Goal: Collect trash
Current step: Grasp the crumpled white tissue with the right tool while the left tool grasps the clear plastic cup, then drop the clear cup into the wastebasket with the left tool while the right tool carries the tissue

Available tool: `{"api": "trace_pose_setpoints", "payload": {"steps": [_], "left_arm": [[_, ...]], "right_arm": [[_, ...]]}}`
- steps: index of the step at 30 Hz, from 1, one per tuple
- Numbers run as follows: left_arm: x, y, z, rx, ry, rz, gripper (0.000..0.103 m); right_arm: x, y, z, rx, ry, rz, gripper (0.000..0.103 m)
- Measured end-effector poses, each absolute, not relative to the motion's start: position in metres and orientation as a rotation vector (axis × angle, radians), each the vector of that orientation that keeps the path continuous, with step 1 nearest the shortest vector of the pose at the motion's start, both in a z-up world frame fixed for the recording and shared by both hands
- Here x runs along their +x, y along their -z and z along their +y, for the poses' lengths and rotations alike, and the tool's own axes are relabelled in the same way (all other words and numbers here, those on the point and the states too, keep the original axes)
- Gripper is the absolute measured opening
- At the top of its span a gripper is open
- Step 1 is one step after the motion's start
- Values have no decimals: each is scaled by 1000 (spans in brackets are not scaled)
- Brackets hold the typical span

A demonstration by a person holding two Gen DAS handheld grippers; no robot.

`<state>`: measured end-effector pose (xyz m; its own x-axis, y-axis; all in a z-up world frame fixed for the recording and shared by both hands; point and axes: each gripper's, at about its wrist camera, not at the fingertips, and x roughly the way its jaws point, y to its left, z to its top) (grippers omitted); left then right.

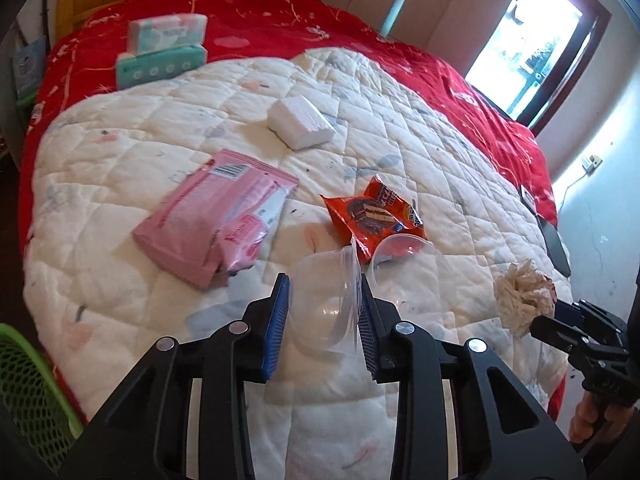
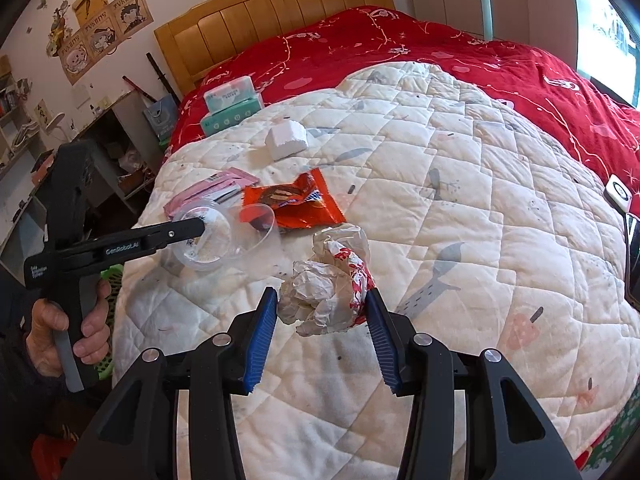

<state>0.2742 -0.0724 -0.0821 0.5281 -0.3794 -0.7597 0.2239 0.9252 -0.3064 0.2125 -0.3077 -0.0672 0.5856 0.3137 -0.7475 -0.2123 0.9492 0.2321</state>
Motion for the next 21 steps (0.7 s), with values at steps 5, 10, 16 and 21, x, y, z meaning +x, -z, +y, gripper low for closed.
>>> {"api": "trace_pose_setpoints", "payload": {"steps": [5, 10, 16, 21], "left_arm": [[247, 62, -51, -176, 315, 907, 32], [215, 42, -14, -205, 266, 870, 32], [170, 22, 43, -193, 153, 821, 32], [136, 18, 96, -185, 33, 806, 32]], "right_arm": [[201, 55, -292, 123, -343, 872, 44], [186, 45, -264, 112, -400, 857, 44], [173, 37, -219, 86, -483, 852, 44], [166, 34, -174, 57, -555, 856, 44]]}}
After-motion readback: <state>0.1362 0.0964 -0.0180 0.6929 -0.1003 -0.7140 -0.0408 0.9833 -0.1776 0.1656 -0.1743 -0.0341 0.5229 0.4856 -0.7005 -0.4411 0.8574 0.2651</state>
